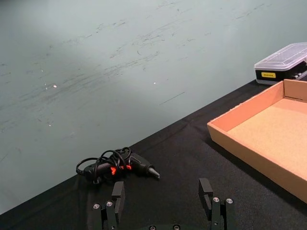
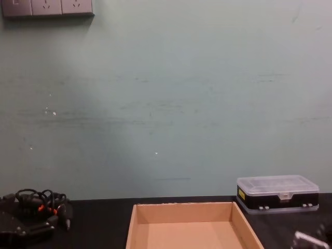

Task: Use one hand to pick up the angle iron from the table and place it into the box.

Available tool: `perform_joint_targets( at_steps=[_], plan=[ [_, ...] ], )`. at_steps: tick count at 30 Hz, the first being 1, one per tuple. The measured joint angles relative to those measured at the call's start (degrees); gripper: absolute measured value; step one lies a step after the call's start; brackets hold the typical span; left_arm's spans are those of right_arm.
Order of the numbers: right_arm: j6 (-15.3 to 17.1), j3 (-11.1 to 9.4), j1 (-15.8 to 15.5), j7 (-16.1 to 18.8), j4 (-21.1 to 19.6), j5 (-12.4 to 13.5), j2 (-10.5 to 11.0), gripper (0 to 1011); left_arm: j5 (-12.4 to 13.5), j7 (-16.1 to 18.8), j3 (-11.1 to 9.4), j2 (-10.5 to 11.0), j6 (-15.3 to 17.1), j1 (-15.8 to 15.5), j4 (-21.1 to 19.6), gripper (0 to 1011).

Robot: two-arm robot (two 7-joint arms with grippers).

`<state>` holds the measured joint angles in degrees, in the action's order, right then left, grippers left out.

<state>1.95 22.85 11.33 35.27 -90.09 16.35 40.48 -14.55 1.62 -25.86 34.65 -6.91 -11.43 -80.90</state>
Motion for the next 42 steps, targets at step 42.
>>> perform_joint_targets(
  at_steps=[42],
  plan=[
    [5.9,7.2,27.5,-6.8,37.8,-5.5,-27.0,145,0.0,0.0,0.0,0.0,0.0,0.0,0.0,1011]
  ],
)
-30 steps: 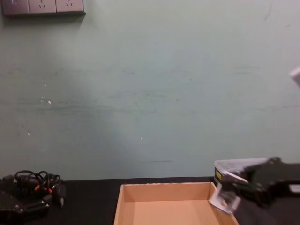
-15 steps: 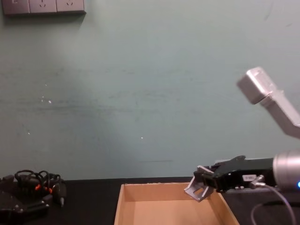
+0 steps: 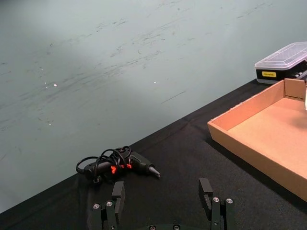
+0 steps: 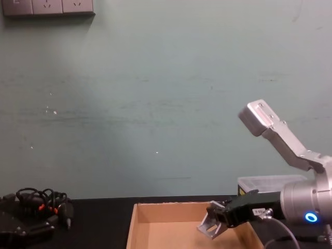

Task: Use one hand to pick up the angle iron from the table and place it into the box.

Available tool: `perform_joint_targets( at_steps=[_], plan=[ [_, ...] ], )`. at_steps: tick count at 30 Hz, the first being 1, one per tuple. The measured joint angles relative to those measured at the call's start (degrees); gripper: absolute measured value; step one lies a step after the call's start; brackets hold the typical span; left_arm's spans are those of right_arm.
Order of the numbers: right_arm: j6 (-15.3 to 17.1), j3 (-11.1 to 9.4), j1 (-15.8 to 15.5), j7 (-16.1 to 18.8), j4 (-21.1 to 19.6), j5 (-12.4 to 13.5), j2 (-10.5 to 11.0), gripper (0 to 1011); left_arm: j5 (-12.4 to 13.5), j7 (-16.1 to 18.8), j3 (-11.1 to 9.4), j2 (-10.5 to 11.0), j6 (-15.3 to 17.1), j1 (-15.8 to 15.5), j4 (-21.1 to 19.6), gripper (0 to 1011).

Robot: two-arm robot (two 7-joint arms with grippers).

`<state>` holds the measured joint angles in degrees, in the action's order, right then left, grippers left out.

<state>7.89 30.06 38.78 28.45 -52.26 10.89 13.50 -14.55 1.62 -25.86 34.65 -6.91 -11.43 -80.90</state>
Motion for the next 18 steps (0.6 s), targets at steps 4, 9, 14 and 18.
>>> perform_joint_targets(
  at_steps=[4,9,14,18],
  plan=[
    [0.0,-0.1,0.8,0.1,2.3,-0.4,-1.1,145,0.0,0.0,0.0,0.0,0.0,0.0,0.0,1011],
    [0.0,-0.2,1.0,0.3,2.6,-0.4,-1.2,144,0.0,0.0,0.0,0.0,0.0,0.0,0.0,1011],
    [0.0,-0.2,0.9,0.3,2.3,-0.4,-1.1,148,0.0,0.0,0.0,0.0,0.0,0.0,0.0,1011],
    [0.0,-0.1,0.8,0.3,2.2,-0.4,-1.0,236,0.0,0.0,0.0,0.0,0.0,0.0,0.0,1011]
  ],
)
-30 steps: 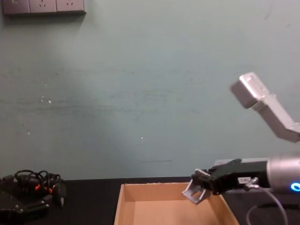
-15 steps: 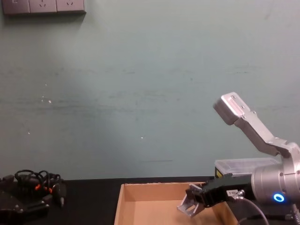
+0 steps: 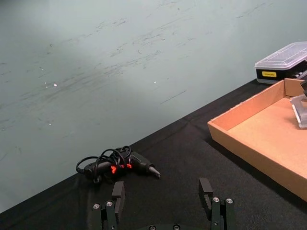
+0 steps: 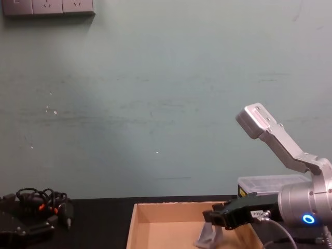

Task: Use one hand to pick up the angle iron from the table and place it into the box.

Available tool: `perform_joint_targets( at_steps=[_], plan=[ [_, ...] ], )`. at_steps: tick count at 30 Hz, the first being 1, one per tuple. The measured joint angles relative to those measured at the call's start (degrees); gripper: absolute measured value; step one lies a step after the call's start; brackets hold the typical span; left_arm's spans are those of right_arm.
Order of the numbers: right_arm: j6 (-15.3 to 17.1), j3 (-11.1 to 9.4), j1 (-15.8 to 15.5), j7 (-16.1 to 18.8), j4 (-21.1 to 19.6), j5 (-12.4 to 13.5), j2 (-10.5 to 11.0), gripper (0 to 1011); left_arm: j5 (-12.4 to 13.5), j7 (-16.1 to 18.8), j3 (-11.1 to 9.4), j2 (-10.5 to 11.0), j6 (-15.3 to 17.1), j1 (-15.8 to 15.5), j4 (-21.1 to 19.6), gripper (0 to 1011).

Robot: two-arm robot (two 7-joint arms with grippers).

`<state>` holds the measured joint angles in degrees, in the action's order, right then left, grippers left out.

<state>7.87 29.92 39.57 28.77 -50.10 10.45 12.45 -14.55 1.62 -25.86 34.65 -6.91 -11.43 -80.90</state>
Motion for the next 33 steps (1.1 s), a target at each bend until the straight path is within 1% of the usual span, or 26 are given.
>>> perform_joint_targets(
  at_steps=[3,7,9,14,15,17,19,21,22,24,25,28,33],
  plan=[
    [0.0,0.0,0.0,0.0,-0.1,0.0,0.0,354,0.0,0.0,0.0,0.0,0.0,0.0,0.0,1011],
    [0.0,0.0,-0.1,0.0,-0.2,0.0,0.1,450,0.0,0.0,0.0,0.0,0.0,0.0,0.0,1011],
    [0.0,0.0,-0.1,0.0,-0.2,0.0,0.1,530,0.0,0.0,0.0,0.0,0.0,0.0,0.0,1011],
    [0.0,0.0,-0.1,0.0,-0.3,0.0,0.1,671,0.0,0.0,0.0,0.0,0.0,0.0,0.0,1011],
    [0.0,0.0,-0.1,0.0,-0.3,0.0,0.1,732,0.0,0.0,0.0,0.0,0.0,0.0,0.0,1011],
    [0.0,0.0,-0.1,0.0,-0.3,0.0,0.1,764,0.0,0.0,0.0,0.0,0.0,0.0,0.0,1011],
    [0.0,0.0,-0.2,0.0,-0.3,0.0,0.1,843,0.0,0.0,0.0,0.0,0.0,0.0,0.0,1011],
    [0.0,0.0,-0.2,0.0,-0.3,0.1,0.1,879,0.0,0.0,0.0,0.0,0.0,0.0,0.0,1011],
    [0.0,0.0,-0.2,0.0,-0.3,0.1,0.2,928,0.0,0.0,0.0,0.0,0.0,0.0,0.0,1011],
    [0.0,0.0,-0.2,0.0,-0.3,0.1,0.2,958,0.0,0.0,0.0,0.0,0.0,0.0,0.0,1011],
    [0.0,0.0,-0.2,0.0,-0.4,0.1,0.2,1000,0.0,0.0,0.0,0.0,0.0,0.0,0.0,1011],
    [-0.1,-0.1,-0.7,0.0,-1.3,0.1,0.4,1002,0.0,0.0,0.0,0.0,0.0,0.0,0.0,1011],
    [0.2,-1.0,-4.0,-0.2,-7.8,0.1,2.5,1002,0.0,0.0,0.0,0.0,0.0,0.0,0.0,1011]
  ],
)
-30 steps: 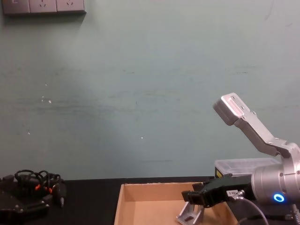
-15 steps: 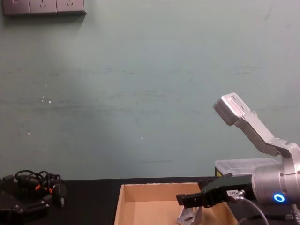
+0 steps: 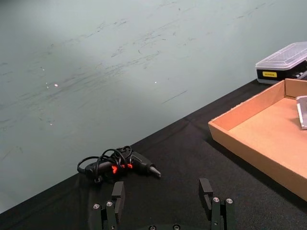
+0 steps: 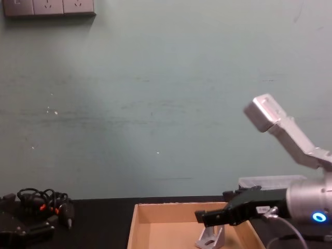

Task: Use one hand to pick up the angle iron from the table and place it into the box.

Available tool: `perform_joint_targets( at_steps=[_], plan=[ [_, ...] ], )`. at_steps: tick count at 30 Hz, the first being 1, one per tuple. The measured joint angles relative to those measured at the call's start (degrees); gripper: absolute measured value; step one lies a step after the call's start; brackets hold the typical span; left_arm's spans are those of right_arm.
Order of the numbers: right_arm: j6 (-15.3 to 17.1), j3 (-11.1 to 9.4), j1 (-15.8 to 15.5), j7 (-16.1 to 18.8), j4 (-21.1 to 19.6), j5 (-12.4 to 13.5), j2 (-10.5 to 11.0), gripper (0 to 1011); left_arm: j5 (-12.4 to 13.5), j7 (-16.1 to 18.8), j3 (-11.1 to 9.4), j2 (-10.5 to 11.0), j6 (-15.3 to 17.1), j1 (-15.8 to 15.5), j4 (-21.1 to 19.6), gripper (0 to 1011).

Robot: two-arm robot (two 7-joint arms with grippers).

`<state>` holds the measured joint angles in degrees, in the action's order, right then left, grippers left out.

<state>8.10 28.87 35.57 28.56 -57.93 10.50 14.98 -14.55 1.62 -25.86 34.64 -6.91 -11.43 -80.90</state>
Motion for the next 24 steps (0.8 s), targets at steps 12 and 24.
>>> perform_joint_targets(
  at_steps=[12,24],
  plan=[
    [1.6,-5.4,-15.7,-2.0,-25.3,3.7,9.4,1002,0.0,0.0,0.0,0.0,0.0,0.0,0.0,1011],
    [0.1,-11.7,-34.4,-3.7,-42.2,9.9,17.3,1003,0.0,0.0,0.0,0.0,0.0,0.0,0.0,1011]
  ],
)
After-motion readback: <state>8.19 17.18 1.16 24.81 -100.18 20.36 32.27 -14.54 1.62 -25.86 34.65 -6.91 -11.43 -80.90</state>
